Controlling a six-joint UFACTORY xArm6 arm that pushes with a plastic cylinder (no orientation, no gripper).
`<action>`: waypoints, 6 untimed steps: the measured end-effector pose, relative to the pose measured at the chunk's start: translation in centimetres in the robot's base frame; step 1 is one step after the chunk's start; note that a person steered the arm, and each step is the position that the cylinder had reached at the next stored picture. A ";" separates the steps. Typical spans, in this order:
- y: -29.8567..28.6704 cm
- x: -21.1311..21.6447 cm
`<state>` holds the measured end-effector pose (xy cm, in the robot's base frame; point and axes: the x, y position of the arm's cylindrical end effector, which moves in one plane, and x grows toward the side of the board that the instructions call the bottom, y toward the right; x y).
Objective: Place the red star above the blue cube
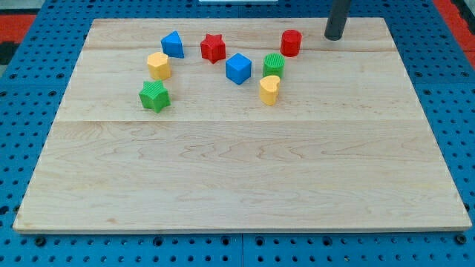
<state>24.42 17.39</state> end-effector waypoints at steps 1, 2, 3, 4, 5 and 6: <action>-1.1 -0.9; -4.6 -3.8; -13.8 -4.4; -22.1 -4.0; -26.5 -2.0; -25.6 2.4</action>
